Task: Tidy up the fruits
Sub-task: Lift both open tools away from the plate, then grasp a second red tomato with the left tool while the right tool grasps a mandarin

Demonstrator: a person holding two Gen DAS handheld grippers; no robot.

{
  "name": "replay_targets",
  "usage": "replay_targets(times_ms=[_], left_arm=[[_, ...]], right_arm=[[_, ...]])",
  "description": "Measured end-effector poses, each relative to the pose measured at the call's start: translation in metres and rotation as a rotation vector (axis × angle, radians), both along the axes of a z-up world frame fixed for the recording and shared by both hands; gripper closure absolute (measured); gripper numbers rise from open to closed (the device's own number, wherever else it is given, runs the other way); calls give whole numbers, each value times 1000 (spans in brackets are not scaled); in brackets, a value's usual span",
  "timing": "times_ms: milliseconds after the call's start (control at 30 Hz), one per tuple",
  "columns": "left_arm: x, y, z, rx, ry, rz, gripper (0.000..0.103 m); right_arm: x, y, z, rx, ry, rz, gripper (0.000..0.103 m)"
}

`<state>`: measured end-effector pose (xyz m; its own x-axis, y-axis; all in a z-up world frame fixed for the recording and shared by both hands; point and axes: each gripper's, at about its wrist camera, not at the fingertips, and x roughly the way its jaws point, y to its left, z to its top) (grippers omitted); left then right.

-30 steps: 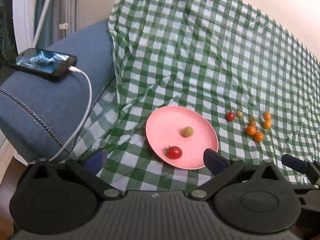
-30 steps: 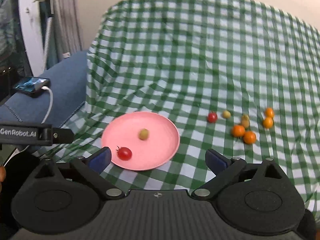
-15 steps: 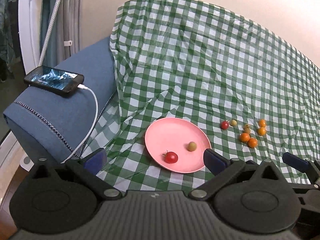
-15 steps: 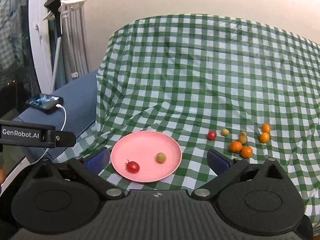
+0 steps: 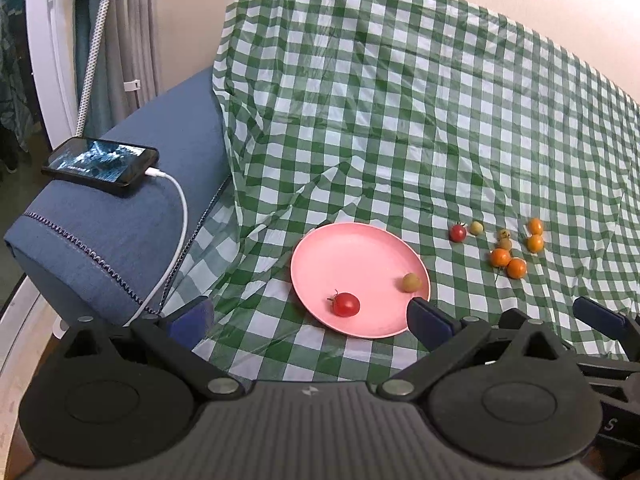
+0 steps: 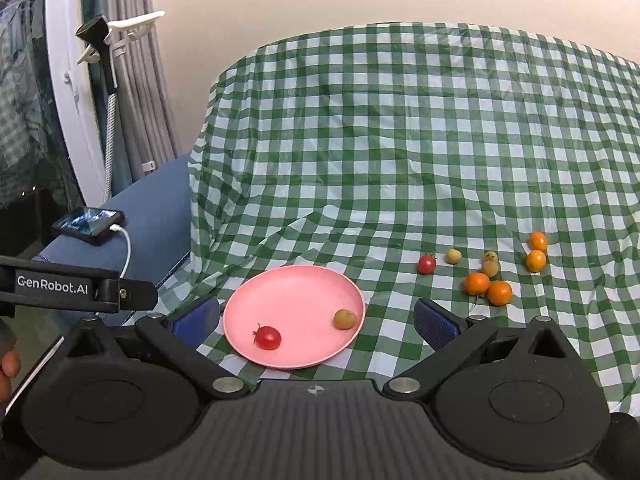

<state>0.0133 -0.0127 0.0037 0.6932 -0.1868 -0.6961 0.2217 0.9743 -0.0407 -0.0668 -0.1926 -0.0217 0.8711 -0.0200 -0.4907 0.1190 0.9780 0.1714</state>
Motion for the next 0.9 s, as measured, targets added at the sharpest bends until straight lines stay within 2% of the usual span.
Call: replay_targets(times_ms=[267,533,700,800,900], left_arm=[[27,-33,-6,30,44,-38,0],[91,-115,-23,25,112,-111,0],[144,-183,-52,59,144,-178,0],[176,-218,-76,52,173,-236,0],[208,-251,-104,58,212,-250,0]], right_arm=[[12,-44,-20,24,31,-153,1],[33,-119,-56,24,73,-371,1],[72,-160,-90,-33,106,-433,1],[100,-180,-116,-83,150,-446,1],[134,-199,-145,-128,209,-440,1]])
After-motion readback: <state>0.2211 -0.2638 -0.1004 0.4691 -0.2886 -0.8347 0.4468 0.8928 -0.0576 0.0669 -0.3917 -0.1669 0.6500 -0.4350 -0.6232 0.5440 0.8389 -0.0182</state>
